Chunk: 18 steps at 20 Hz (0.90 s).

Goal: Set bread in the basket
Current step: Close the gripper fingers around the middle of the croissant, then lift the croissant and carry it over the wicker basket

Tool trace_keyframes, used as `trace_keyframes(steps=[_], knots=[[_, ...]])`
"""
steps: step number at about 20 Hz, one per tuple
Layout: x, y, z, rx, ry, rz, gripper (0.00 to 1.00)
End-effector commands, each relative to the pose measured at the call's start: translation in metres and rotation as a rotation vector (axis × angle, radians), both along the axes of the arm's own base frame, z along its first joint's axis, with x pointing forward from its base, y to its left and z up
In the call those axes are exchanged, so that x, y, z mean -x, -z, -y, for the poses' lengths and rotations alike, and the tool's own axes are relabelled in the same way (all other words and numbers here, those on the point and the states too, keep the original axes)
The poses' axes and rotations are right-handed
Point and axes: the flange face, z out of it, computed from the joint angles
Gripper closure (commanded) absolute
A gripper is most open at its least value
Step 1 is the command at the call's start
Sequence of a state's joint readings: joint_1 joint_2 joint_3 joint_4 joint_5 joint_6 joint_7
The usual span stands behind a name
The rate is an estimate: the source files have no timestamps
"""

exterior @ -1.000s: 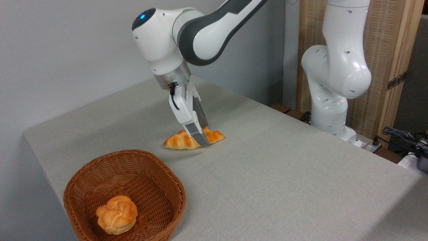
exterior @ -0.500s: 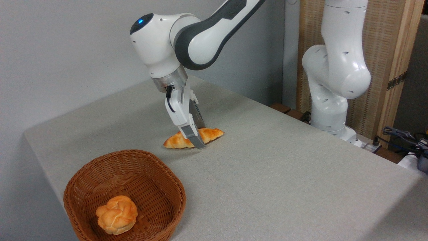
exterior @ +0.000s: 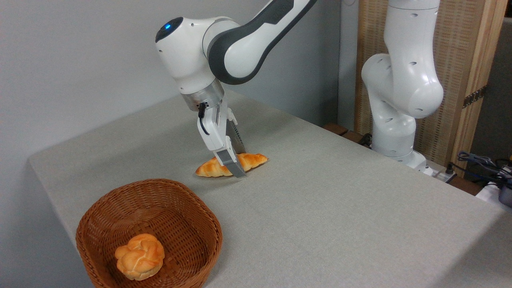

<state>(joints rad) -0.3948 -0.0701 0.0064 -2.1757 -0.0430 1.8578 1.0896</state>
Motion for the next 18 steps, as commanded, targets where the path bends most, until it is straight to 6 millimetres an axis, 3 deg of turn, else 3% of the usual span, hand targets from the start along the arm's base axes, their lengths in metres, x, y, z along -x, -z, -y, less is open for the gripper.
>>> trace_keyframes(steps=[1, 11, 18], knots=[[-0.003, -0.001, 0.002, -0.001, 0.011, 0.015, 0.81], [-0.004, -0.016, 0.002, 0.009, 0.008, 0.037, 0.83], [-0.018, -0.065, 0.006, 0.037, -0.017, 0.094, 0.85]])
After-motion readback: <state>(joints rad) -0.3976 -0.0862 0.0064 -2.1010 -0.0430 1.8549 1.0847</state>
